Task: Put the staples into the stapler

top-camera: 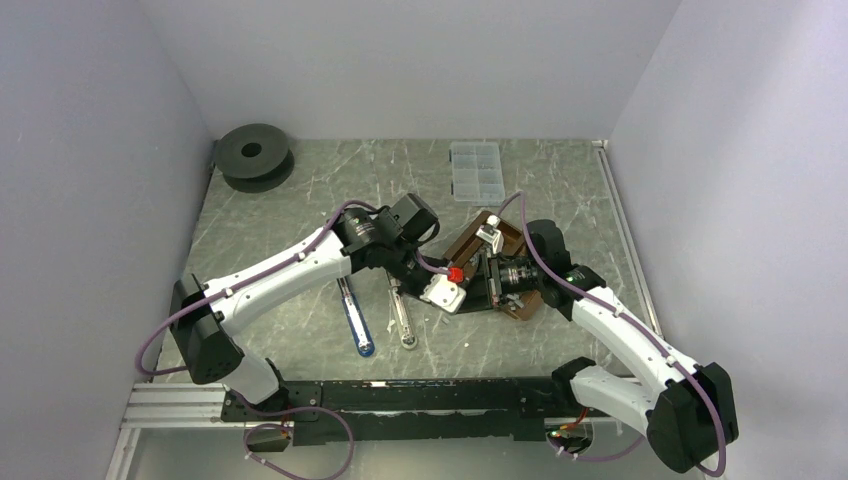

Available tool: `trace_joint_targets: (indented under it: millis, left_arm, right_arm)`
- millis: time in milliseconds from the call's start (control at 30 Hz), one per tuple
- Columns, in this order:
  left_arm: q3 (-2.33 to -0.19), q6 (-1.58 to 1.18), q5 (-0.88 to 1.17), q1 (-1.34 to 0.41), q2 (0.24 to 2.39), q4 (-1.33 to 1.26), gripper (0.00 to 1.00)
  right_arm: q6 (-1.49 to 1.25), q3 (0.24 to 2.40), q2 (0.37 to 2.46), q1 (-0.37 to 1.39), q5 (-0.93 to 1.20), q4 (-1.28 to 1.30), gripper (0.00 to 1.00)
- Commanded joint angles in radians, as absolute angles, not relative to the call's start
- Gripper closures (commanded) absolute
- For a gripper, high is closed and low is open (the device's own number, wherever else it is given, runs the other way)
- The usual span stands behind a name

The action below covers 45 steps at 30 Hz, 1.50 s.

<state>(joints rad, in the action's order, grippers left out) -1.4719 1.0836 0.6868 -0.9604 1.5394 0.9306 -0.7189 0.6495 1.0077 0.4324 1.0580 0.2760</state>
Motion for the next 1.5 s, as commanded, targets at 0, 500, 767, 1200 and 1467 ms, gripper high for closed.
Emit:
trace_joint_targets:
  millis: [0,500,767,1200,1467]
  left_arm:
    - [-1.476,1.121,0.687,-0.973,1.501,0.963,0.73]
    - [-1.467,1.106,0.658,-0.976,1.494,0.934,0.87]
    - [-1.405,1.034,0.586,-0.976,1.45,0.844,0.47]
    - [-1.242,0.735,0.282,-0.96,1.254,0.523,0.0]
    - [-1.345,0.529,0.214,-0.96,1.29,0.507,0.01]
  right_arm:
    - [-0.727,0.651,0.988,0.429,1.073,0.242,1.0]
    - [-0.727,0.644,0.982,0.43,1.072,0.25,1.0]
    - [-0.724,0.65,0.972,0.43,1.063,0.26,1.0]
    - [-1.091,0.517,0.933,0.428,0.964,-0.255,1.0]
    - [-1.421,0.421,0.969,0.431,0.779,-0.805,1.0]
